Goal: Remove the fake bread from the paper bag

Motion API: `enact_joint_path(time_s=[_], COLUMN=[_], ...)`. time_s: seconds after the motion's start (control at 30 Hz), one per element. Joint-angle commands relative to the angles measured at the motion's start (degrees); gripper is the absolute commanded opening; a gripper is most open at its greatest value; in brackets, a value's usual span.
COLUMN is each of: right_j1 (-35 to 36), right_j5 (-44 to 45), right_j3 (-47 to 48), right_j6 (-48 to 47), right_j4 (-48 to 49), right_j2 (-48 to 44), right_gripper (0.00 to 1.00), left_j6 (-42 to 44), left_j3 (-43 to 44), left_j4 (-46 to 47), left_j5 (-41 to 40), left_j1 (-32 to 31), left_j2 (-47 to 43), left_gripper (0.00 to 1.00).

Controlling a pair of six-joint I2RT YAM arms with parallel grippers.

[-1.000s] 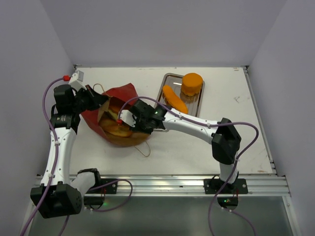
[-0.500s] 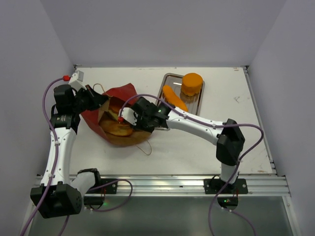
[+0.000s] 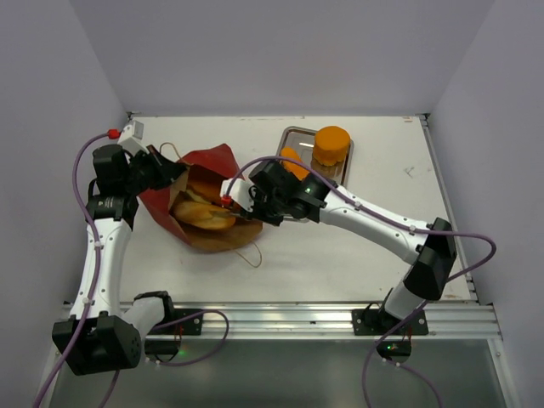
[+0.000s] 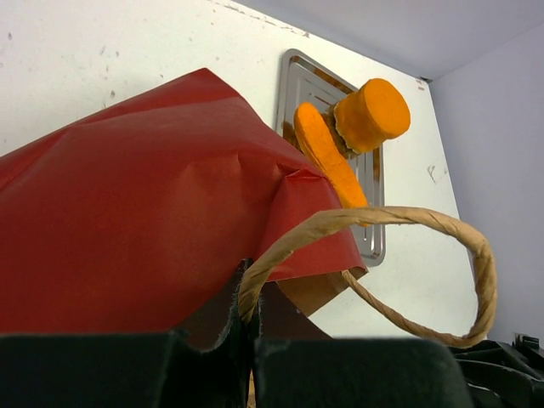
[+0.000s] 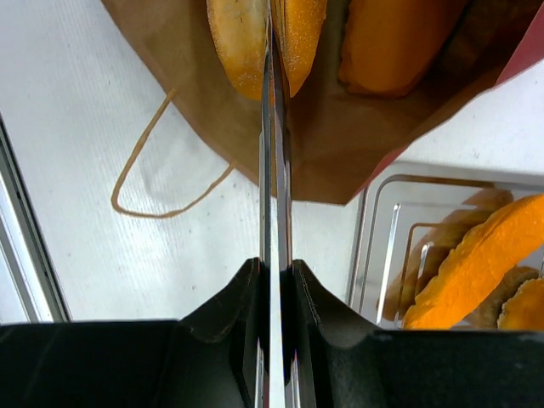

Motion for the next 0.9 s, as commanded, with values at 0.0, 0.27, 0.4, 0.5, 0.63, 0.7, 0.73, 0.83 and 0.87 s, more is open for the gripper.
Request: enact_joint_path(time_s=[0.0,0.27,0.4,0.5,0.63,0.7,0.73,0.83,0.87], right_j1=[-0.7,-4.1,-6.2,-7.7,-9.4,-10.0,-10.8,-13.2,-13.7], right_j5=[-2.2,-3.8,-6.2,-7.8,-9.4,-10.7,-11.1,-12.7,-13.1], right_j3=[-1.8,-8.7,-11.1,-12.6,-14.3,-15.0,-15.2,-15.5,-15.6], right_j6=[-1.7,-4.1,-5.0,-5.9,-6.8,-6.8,-6.8,-6.1,-5.9], right_j4=[0.3,-1.2,-2.0,-2.7,-3.2,-3.3,-3.5,-3.5,-3.5], right_j2=[-5.7,-15.8,-21.5,-25.6,-30.5,-33.3,-34.2,-37.4,-38.1], right_gripper=[0.00,0.00,0.00,0.00,0.00,0.00,0.00,0.00,0.00], left_j6=[-0.2,-0.9,-1.9,-2.8,-3.8,-4.1,-4.1,-4.2,-4.1], left_j3=[2.7,3.9,3.8,4.3,4.9,5.3,5.4,6.0,6.2], left_j4=[0.4,0.3,0.8,0.8,1.2,1.3,1.2,0.9,0.8], left_j5=[-1.8,-4.8,-6.6,-8.1,-9.6,-10.3,-10.5,-11.3,-11.5], left_j1=[0.3,0.3,0.3,0.4,0.3,0.3,0.3,0.3,0.3], left_j2=[0.7,1.0,1.2,1.4,2.1,2.9,3.2,4.1,4.3], left_gripper=[0.00,0.00,0.00,0.00,0.00,0.00,0.00,0.00,0.00])
